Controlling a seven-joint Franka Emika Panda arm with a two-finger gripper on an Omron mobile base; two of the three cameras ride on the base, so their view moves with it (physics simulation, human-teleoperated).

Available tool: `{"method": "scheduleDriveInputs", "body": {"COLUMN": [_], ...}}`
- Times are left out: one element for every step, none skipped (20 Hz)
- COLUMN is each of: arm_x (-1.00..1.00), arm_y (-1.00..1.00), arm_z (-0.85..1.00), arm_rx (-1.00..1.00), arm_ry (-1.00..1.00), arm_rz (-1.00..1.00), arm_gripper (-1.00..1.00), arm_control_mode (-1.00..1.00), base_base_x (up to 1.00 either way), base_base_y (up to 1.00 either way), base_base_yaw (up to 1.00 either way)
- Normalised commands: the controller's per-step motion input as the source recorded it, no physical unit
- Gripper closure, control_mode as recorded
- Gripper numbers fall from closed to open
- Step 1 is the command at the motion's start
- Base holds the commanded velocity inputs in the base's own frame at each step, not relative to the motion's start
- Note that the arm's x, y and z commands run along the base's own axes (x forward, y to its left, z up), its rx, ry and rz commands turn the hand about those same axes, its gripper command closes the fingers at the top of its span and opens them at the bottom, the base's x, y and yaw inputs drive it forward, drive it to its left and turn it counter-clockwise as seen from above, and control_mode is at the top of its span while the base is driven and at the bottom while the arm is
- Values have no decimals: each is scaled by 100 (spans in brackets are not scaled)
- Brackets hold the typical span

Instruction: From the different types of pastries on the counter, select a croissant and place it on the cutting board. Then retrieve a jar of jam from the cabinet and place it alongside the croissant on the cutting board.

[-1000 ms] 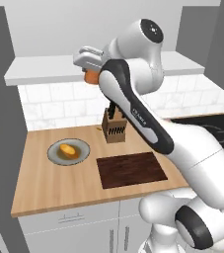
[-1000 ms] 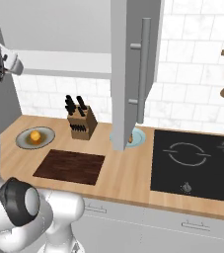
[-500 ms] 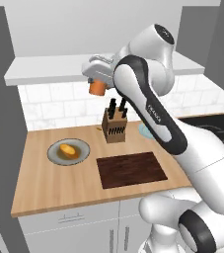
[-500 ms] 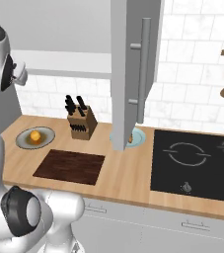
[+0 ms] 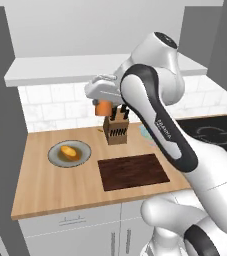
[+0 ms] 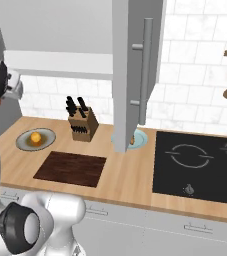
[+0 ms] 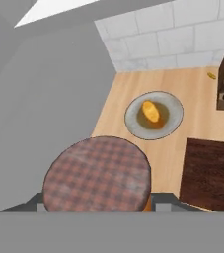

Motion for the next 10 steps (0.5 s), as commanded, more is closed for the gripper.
{"method": "scheduleDriveInputs", "body": {"arm_x": [-51,-29,-15,-5,0,-1,-9,-11,-21,-26], "arm_y": [0,-7,-9,-9,-14,-11,-8,-10,-8,-11], "arm_z": [-44,-51,-58,-61,-61,-66,-64,-66,-59,-50], "arm_rx": [-4,-8,-11,-9,-9,-11,-13,-13,-9,-4], "arm_ry": [0,0,0,0,0,0,-1,-3,-4,-1], "arm_rz": [8,7,6,5,6,7,7,5,2,0], "arm_gripper": [100,100,100,100,100,100,100,100,100,100], "arm_control_mode": [-100,-100,-100,-100,-100,-100,-100,-100,-100,-100], "base_base_x": [0,0,0,0,0,0,0,0,0,0], "base_base_y": [0,0,0,0,0,0,0,0,0,0], "base_base_yaw": [0,0,0,0,0,0,0,0,0,0]}}
